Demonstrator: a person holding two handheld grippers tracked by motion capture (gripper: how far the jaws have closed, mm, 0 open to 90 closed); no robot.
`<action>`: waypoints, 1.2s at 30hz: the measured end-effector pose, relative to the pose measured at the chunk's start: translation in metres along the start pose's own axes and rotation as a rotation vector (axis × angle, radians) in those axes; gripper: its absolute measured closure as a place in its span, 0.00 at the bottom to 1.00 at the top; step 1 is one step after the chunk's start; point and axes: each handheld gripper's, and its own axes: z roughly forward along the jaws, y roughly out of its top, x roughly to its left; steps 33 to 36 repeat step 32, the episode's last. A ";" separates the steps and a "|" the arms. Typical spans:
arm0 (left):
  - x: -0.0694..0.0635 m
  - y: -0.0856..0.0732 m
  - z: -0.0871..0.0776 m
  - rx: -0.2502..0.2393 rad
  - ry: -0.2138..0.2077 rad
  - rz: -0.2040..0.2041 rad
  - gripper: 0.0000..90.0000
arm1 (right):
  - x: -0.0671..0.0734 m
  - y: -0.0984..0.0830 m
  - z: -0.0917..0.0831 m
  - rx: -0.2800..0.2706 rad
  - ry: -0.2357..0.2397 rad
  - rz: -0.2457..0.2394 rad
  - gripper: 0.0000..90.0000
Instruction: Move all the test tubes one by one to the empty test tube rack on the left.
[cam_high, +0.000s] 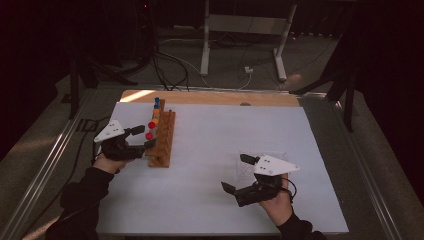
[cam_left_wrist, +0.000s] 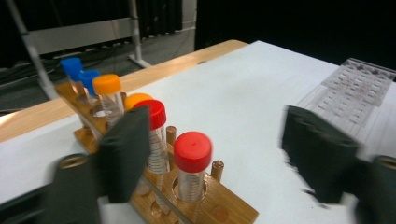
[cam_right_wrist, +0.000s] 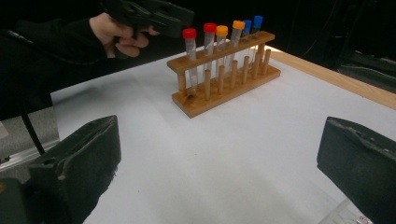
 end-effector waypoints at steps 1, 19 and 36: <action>-0.002 0.001 -0.004 -0.011 -0.013 -0.008 0.22 | 0.000 0.000 -0.001 -0.001 -0.003 0.000 0.00; -0.046 -0.029 -0.049 -0.003 -0.110 -0.029 0.02 | -0.006 -0.005 -0.010 -0.005 -0.038 0.007 0.00; -0.064 -0.075 -0.046 0.036 -0.117 0.001 0.02 | -0.008 -0.009 -0.009 -0.001 -0.036 0.013 0.00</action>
